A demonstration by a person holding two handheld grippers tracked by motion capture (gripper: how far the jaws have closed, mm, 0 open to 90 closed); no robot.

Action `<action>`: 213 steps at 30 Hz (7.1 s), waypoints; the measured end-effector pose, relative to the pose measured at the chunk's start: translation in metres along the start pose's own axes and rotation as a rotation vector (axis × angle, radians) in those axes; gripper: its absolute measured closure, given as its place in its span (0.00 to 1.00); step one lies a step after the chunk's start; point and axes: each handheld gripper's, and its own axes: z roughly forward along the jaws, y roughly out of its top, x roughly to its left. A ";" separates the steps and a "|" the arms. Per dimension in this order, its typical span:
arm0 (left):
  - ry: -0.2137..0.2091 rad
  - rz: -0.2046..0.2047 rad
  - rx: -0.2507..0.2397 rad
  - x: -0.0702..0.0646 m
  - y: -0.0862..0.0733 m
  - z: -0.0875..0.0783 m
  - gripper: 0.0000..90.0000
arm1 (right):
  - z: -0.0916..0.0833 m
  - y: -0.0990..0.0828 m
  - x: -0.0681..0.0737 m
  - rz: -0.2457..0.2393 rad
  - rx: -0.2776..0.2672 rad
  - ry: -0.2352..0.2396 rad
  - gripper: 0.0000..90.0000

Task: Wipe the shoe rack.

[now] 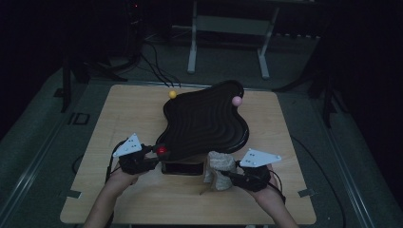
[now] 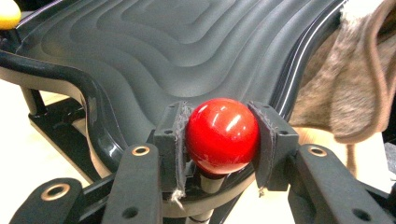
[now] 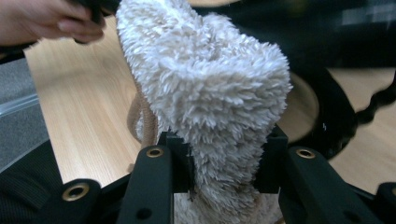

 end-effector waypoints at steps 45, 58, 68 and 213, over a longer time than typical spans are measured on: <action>-0.004 0.000 0.002 0.000 0.000 0.000 0.66 | 0.052 -0.002 0.009 0.052 0.047 -0.011 0.73; -0.003 -0.003 0.000 0.000 0.000 0.000 0.66 | 0.046 0.008 0.028 -0.013 0.027 0.052 0.74; -0.003 -0.010 -0.001 0.000 0.000 0.000 0.66 | -0.024 0.043 0.035 -0.073 -0.192 0.010 0.74; -0.008 -0.019 0.006 0.000 0.001 0.001 0.66 | 0.167 0.017 0.068 -0.008 0.162 0.012 0.74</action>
